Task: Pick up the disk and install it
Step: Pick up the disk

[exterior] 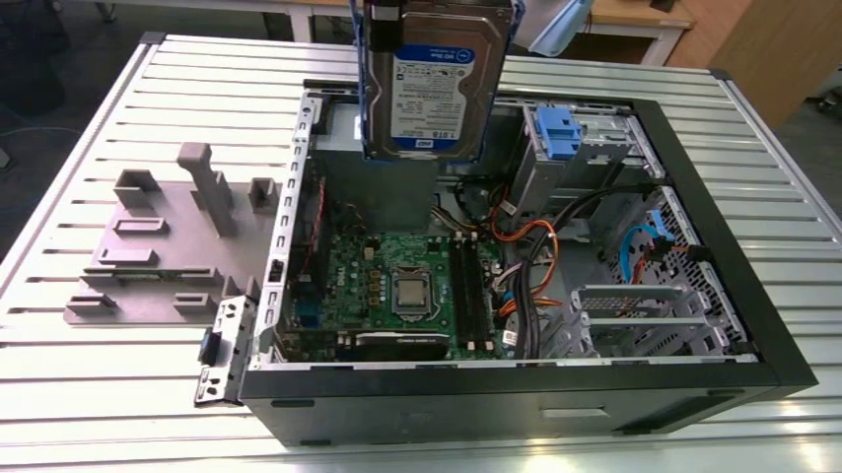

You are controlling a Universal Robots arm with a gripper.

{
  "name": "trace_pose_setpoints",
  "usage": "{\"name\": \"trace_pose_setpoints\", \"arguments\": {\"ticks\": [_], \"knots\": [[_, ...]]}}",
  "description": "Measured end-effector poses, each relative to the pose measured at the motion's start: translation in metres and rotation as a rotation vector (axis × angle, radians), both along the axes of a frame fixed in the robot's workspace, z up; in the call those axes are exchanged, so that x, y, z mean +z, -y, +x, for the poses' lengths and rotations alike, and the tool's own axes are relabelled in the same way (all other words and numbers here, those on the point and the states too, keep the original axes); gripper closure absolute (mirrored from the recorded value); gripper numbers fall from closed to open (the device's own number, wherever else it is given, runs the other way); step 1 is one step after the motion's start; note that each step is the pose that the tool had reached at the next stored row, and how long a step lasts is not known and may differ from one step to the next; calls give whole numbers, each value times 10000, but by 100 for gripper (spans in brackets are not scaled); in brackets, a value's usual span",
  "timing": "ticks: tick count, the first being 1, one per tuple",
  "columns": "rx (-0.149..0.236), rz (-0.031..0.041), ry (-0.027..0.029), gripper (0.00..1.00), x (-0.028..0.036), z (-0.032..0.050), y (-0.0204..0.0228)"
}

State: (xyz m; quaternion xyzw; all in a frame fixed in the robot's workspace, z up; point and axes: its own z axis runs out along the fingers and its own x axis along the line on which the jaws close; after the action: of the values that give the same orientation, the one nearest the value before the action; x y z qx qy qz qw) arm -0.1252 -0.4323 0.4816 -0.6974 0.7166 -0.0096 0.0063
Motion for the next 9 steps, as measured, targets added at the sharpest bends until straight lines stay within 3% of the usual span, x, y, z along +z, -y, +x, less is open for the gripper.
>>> {"name": "trace_pose_setpoints", "arguments": {"ticks": [9], "knots": [[-115, 1, 1, 64, -16, 174, 0]]}}
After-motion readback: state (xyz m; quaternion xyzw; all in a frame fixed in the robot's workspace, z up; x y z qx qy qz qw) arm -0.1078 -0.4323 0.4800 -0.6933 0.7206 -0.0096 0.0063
